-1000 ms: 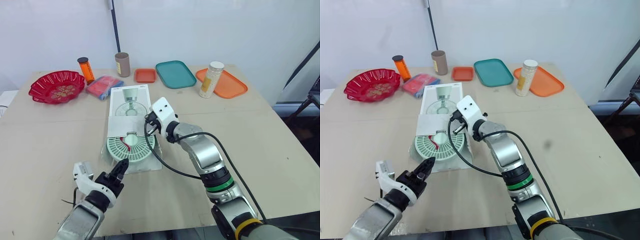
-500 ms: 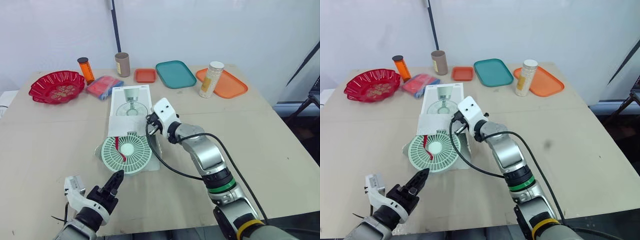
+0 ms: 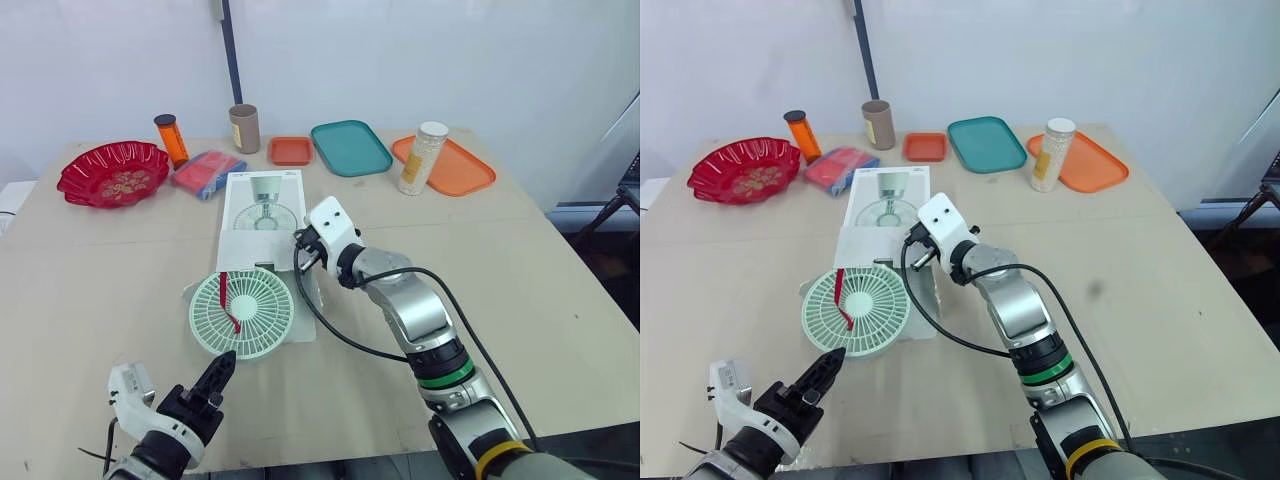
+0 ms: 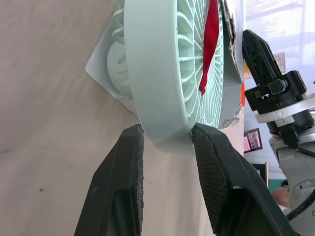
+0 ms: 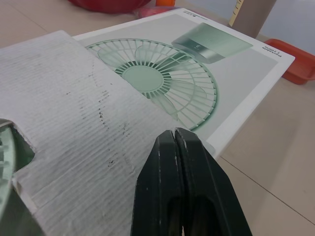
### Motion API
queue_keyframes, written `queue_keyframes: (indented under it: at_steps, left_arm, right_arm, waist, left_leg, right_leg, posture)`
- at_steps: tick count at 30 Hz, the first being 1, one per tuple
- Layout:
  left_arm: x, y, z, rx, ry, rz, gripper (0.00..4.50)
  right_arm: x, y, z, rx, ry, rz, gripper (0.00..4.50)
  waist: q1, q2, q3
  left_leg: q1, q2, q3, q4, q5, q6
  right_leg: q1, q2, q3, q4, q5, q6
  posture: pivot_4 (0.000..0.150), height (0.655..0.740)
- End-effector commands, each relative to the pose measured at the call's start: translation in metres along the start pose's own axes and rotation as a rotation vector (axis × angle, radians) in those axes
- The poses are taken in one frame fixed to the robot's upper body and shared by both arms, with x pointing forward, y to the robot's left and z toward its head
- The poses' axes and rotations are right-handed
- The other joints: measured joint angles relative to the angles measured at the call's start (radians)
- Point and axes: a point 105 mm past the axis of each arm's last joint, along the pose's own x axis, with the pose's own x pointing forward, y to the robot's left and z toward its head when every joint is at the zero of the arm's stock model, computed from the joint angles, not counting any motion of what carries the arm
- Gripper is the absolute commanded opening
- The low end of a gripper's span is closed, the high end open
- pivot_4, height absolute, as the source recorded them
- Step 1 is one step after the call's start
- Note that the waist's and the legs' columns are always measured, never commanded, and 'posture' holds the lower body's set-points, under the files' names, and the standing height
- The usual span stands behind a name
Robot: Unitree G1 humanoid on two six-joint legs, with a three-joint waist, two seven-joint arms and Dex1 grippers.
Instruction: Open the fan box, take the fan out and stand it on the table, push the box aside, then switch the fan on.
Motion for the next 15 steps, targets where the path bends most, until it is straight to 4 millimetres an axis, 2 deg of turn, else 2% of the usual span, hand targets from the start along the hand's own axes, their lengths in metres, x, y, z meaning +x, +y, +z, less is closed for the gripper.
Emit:
queue_keyframes:
  at_steps: [1,15]
  left_arm:
    - [-0.004,0.028,0.006,0.018,-0.035,0.132,1.40]
    - [-0.020,0.032,-0.005,-0.066,-0.014,0.149,1.40]
  right_arm:
    - [-0.002,0.000,-0.023,0.022,0.087,-0.002,0.00]
    - [-0.006,-0.002,-0.025,0.018,0.094,-0.002,0.00]
  waist:
    - [0.000,0.000,0.000]
    - [0.000,0.000,0.000]
  left_leg:
    - [0.000,0.000,0.000,0.000,0.000,0.000]
    - [0.000,0.001,0.000,0.000,-0.002,-0.001]
  right_leg:
    - [0.000,0.000,0.000,0.000,0.000,0.000]
    - [0.000,0.000,0.000,0.000,-0.002,0.000]
  posture:
    - [0.150,0.7400]
    - [0.150,0.7400]
